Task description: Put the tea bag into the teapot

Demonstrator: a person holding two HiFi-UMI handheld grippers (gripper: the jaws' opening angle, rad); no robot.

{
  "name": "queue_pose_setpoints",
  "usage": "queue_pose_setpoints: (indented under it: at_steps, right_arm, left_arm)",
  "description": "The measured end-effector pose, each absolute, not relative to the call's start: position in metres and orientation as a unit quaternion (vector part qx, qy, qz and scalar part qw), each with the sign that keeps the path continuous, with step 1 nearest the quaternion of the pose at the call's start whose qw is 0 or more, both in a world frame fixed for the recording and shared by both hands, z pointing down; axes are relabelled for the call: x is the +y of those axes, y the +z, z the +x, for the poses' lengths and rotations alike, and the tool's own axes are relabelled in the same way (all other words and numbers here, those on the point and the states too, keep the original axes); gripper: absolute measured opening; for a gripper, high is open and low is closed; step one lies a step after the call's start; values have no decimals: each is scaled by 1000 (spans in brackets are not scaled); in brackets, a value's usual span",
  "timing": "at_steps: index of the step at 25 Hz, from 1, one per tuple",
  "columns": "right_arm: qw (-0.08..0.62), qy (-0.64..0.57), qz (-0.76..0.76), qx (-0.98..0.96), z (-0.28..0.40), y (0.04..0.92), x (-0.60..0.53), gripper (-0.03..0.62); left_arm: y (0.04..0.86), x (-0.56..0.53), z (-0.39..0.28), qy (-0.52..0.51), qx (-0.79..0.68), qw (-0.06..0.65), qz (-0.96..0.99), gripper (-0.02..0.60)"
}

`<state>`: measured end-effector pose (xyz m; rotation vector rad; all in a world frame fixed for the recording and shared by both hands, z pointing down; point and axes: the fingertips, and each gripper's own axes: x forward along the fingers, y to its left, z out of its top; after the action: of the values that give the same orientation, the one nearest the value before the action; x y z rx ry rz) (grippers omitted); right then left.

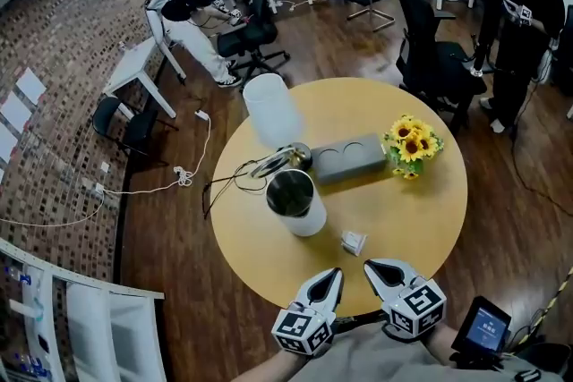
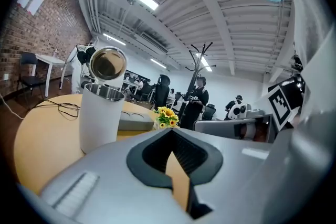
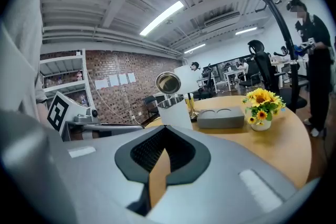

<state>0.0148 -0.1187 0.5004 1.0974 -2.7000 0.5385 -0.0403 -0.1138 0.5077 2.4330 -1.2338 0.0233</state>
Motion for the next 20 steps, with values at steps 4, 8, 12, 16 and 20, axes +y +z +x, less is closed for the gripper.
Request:
queue_pose_setpoints:
  at_steps: [4,8,12,16,20]
  right_arm:
    - [93,177,372,-906,14,501,-130,8]
    - [92,178,368,-908,18,501,-146,8]
    - [96,177,368,-908,21,509,-159,9]
    - [119,178,364,-906,25,526,-173,8]
    - [144,186,356,-905,24,558,-188,8]
  left_arm:
    - [509,-126,-43,8,-441,207,873,0]
    - [508,-140,-38,5,-445,210,870,0]
    - [515,-152,-35,12,-448,214,868,0]
    - [534,-164,-33,28,-456,224,861,0]
    - [565,-181,-30,52,-460,235,854,0]
